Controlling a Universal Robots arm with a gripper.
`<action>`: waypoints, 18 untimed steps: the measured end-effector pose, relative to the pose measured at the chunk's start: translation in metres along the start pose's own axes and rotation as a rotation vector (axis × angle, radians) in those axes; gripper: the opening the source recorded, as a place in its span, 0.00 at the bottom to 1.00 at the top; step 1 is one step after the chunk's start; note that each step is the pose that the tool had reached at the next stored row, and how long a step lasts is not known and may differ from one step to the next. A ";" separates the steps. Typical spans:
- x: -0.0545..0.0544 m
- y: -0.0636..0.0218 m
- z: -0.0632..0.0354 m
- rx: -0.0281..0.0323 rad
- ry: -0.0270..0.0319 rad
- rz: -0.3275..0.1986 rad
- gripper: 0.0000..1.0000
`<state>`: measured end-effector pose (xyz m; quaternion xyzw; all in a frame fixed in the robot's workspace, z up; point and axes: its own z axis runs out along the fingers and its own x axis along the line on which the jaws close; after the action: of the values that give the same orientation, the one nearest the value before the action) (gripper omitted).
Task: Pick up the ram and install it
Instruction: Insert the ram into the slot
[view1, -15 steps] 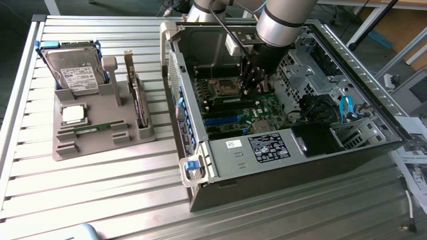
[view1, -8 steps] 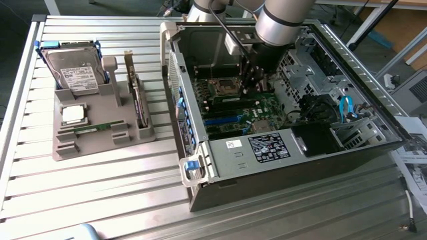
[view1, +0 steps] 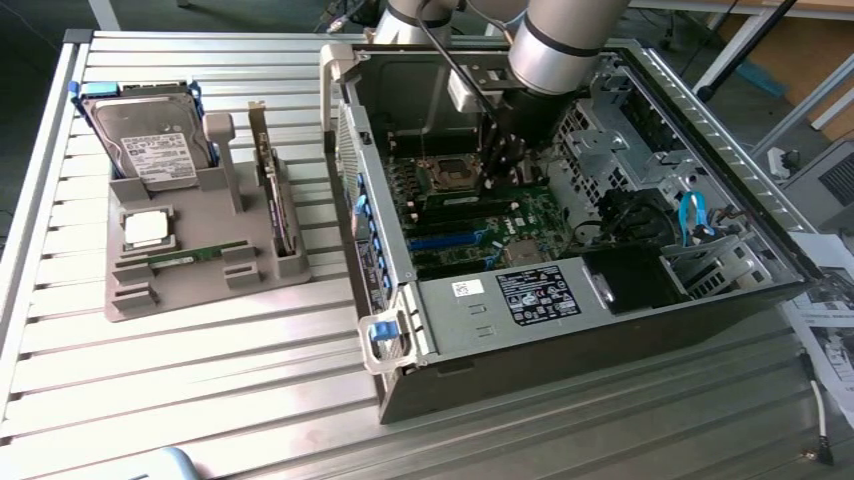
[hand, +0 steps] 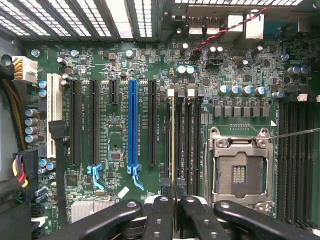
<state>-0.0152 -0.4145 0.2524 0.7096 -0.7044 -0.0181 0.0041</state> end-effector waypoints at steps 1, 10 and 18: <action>0.000 0.0000 0.0010 0.0000 0.0000 0.000 0.12; 0.000 0.0000 0.0044 0.0003 0.0001 0.000 0.12; 0.000 0.0009 0.0047 0.0004 0.0000 0.003 0.12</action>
<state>-0.0162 -0.4145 0.2477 0.7084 -0.7056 -0.0179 0.0040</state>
